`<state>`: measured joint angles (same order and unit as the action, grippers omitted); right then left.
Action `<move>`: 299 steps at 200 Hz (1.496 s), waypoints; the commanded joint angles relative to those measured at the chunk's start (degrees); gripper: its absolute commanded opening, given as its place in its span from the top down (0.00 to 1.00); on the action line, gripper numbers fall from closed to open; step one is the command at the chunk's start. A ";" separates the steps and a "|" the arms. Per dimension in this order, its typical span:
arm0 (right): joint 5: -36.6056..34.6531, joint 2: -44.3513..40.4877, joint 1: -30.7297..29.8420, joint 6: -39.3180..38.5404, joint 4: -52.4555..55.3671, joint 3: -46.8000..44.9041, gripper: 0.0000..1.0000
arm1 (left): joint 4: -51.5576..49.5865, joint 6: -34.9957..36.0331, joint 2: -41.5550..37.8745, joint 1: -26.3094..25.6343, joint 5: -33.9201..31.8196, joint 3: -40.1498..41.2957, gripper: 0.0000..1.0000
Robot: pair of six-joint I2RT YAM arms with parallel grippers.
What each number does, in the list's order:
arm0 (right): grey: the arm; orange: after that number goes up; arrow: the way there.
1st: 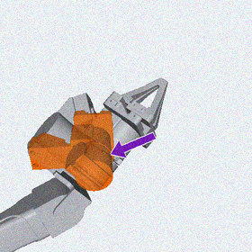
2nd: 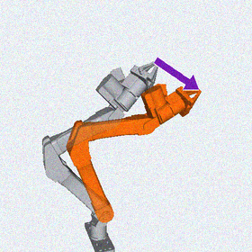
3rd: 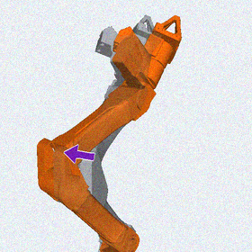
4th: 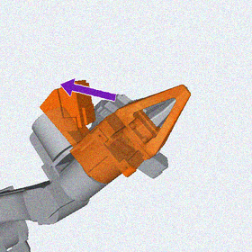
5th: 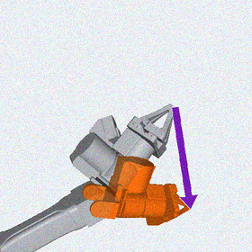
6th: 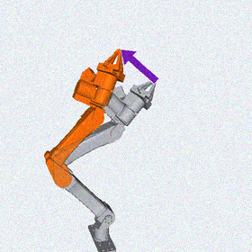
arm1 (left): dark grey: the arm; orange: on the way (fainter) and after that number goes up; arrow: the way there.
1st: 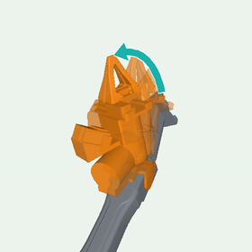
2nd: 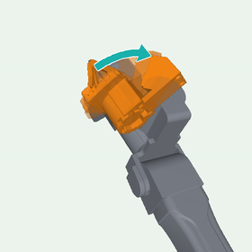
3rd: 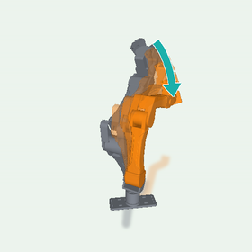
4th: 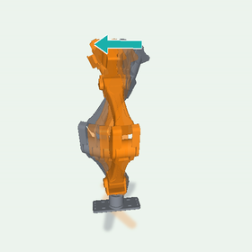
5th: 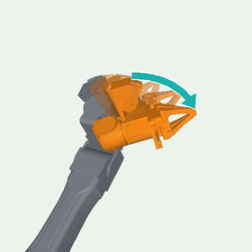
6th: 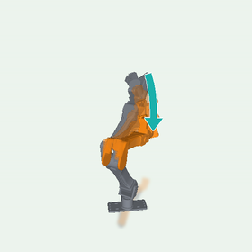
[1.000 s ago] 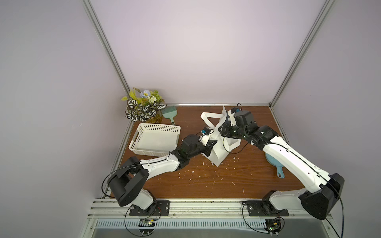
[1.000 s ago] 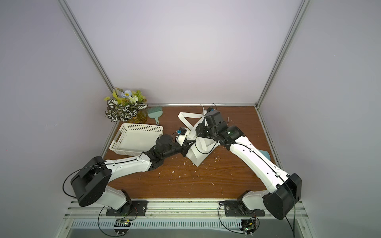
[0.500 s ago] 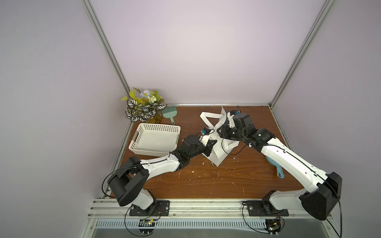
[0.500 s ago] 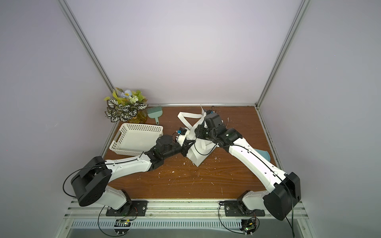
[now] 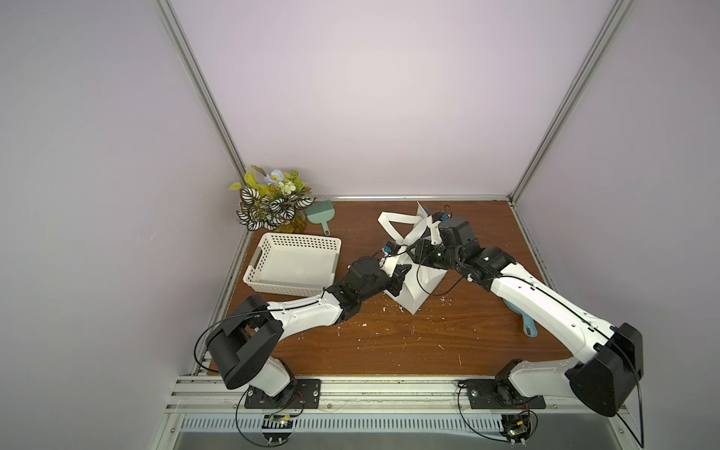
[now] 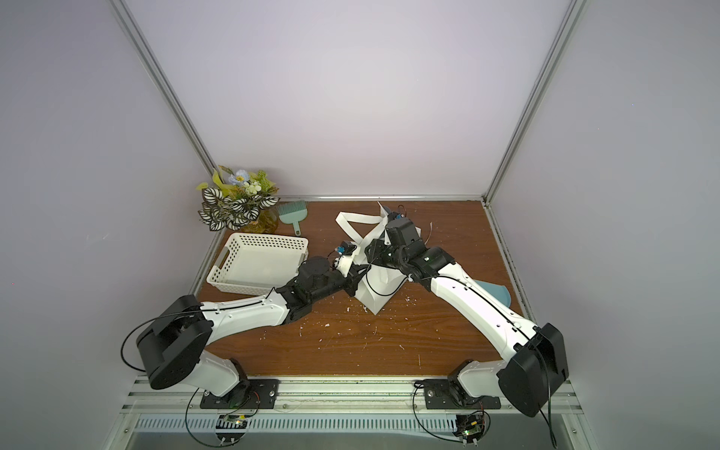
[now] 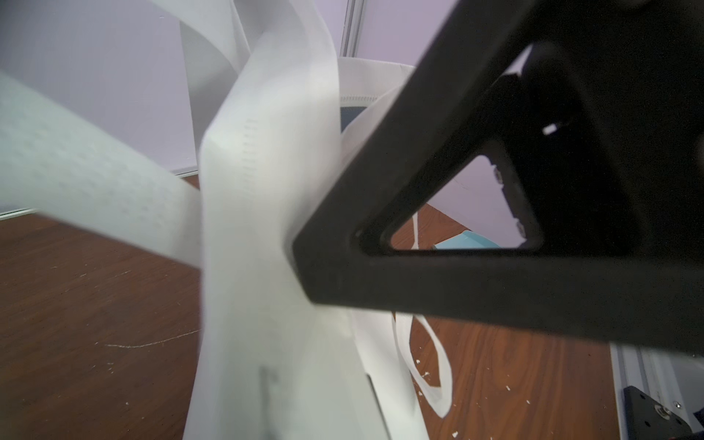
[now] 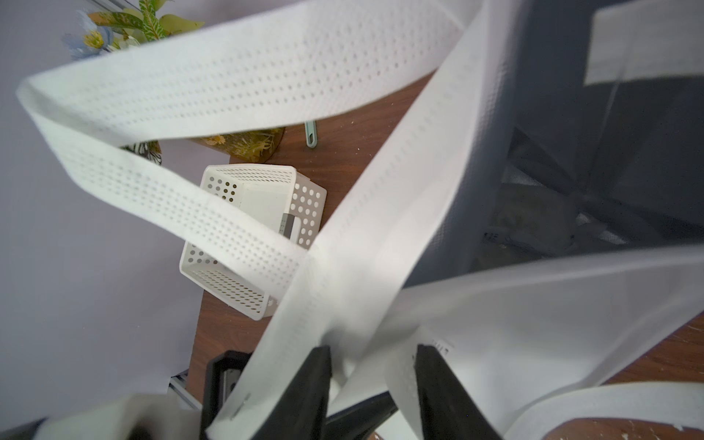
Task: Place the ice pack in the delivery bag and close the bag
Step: Seal the delivery bag at the center of the board.
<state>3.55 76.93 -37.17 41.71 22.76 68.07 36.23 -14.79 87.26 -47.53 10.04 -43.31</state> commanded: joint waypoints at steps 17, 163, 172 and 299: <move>2.11 -0.47 -1.64 1.72 -0.69 -1.49 0.57 | 4.62 0.46 0.76 -1.14 0.03 -3.18 0.98; 0.50 2.81 -3.68 -0.20 -0.47 -4.31 0.57 | 1.81 7.57 0.10 -2.31 -0.89 -3.84 0.97; 0.73 3.35 -3.69 -0.62 -0.18 -4.43 0.57 | 1.91 8.20 -0.06 -2.39 -0.92 -3.61 0.97; -2.28 -2.72 -0.83 -4.29 -0.67 -4.09 0.46 | 4.29 7.54 -1.70 -2.14 -0.77 -1.08 0.98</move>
<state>3.27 77.82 -39.18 40.64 19.33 64.38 34.44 -8.86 87.92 -48.77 7.70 -43.99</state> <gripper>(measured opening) 0.524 0.050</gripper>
